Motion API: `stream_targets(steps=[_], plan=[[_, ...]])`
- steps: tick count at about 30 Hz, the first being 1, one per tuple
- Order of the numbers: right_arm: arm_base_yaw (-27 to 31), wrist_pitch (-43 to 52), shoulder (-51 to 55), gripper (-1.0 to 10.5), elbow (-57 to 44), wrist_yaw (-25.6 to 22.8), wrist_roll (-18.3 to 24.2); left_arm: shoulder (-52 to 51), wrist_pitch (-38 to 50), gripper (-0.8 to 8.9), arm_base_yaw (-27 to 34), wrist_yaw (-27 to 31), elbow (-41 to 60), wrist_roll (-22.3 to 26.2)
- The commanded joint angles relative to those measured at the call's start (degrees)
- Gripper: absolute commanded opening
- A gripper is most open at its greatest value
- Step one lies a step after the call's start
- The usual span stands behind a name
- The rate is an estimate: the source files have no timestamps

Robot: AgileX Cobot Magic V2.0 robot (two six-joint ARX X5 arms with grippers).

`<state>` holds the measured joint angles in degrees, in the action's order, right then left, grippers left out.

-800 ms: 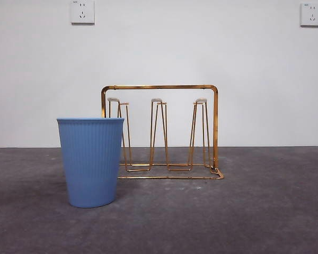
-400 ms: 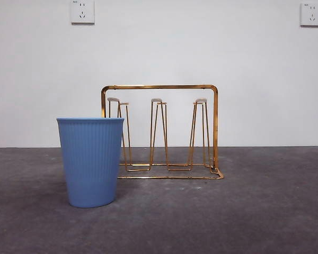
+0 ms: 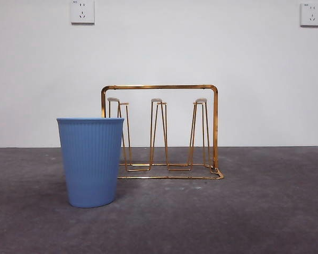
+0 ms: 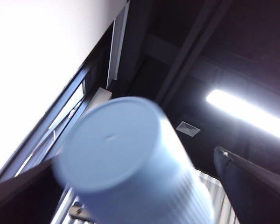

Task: Pick up cup 1,put cup 1 in the cup rack,pick up cup 2,put cup 2 in the cup rack

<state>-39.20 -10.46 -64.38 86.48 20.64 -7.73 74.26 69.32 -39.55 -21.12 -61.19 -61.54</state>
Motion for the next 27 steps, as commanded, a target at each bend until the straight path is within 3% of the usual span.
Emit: stream_targets(steps=[1, 5, 10, 16, 24, 27], plan=[[-0.98, 0.61, -0.66, -0.2, -0.31, -0.07, 0.44, 0.24, 0.63, 6.25, -0.07, 0.22, -0.5, 0.98], [-1.36, 0.94, -0.76, -0.2, -0.31, -1.25, 0.76, 0.24, 0.63, 6.04, -0.02, 0.35, -0.52, 0.94], [-1.36, 1.57, -0.61, -0.2, -0.31, -1.86, 0.9, 0.24, 0.7, 3.56, 0.02, 1.73, -0.52, 0.9], [-1.36, 1.53, -0.61, -0.2, -0.31, -2.8, 1.44, 0.24, 0.94, 3.3, 0.02, 1.73, -0.52, 0.83], [-1.36, 1.38, -0.61, -0.2, -0.31, -3.06, 1.79, 0.22, 1.73, 0.26, 0.02, 3.19, -0.52, 0.22], [-1.36, 1.09, -0.61, -0.1, -0.31, -3.06, 1.81, 0.22, 1.68, -0.08, 0.02, 3.19, -0.52, 0.22]])
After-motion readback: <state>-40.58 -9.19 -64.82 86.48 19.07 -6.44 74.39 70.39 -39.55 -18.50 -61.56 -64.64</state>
